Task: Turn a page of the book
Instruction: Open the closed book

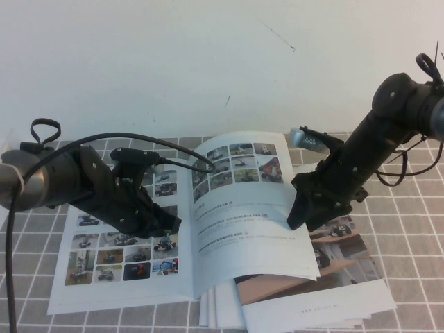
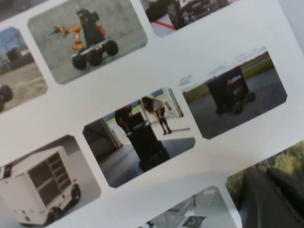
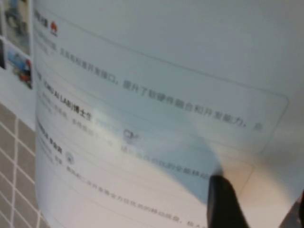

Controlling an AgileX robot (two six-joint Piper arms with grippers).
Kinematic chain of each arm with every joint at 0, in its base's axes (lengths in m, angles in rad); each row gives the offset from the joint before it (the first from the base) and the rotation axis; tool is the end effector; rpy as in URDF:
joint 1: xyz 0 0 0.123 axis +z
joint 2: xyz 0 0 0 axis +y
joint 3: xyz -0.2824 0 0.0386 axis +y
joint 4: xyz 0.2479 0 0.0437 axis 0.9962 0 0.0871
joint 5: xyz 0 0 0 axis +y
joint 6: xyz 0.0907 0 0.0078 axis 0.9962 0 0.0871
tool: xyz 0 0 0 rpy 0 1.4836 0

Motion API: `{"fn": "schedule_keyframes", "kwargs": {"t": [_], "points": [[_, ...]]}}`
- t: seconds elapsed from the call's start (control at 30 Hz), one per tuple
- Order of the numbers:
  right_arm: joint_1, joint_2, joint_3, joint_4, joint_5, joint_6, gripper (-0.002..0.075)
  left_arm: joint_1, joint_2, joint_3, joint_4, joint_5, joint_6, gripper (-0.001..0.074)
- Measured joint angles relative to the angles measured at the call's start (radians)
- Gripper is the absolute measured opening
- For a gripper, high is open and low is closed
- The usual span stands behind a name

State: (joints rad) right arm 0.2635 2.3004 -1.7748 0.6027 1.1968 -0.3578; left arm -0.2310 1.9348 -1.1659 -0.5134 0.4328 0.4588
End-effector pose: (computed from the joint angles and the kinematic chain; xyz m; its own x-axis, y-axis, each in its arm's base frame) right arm 0.4256 0.1646 0.1439 -0.9345 -0.3500 -0.0649 -0.3305 0.7852 0.5237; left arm 0.3736 -0.1072 0.1542 -0.8557 0.1869 -0.4825 0.3091 0.9324 -0.1870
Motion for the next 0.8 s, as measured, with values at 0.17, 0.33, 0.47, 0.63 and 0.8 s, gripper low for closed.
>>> {"fn": "schedule_keyframes", "kwargs": {"t": [0.17, 0.33, 0.47, 0.63, 0.8], "points": [[0.0, 0.0, 0.0, 0.105, 0.0, -0.063, 0.0334, 0.0, 0.0, 0.0, 0.0, -0.005, 0.0, -0.0004], [0.0, 0.0, 0.0, 0.12, 0.0, -0.076, 0.0335, 0.0, 0.001, 0.0, 0.0, -0.005, 0.0, -0.0004], [0.0, 0.002, -0.011, 0.12, 0.002, -0.076, 0.0334, 0.0, 0.002, 0.0, 0.0, -0.005, 0.0, -0.0004], [0.0, -0.007, -0.073, 0.12, 0.004, -0.039, 0.0335, 0.0, 0.002, 0.0, 0.0, -0.005, 0.0, -0.0004], [0.0, -0.038, -0.146, 0.122, 0.008, 0.004, 0.0334, 0.0, 0.002, 0.0, 0.0, -0.005, 0.004, -0.0004]]}}
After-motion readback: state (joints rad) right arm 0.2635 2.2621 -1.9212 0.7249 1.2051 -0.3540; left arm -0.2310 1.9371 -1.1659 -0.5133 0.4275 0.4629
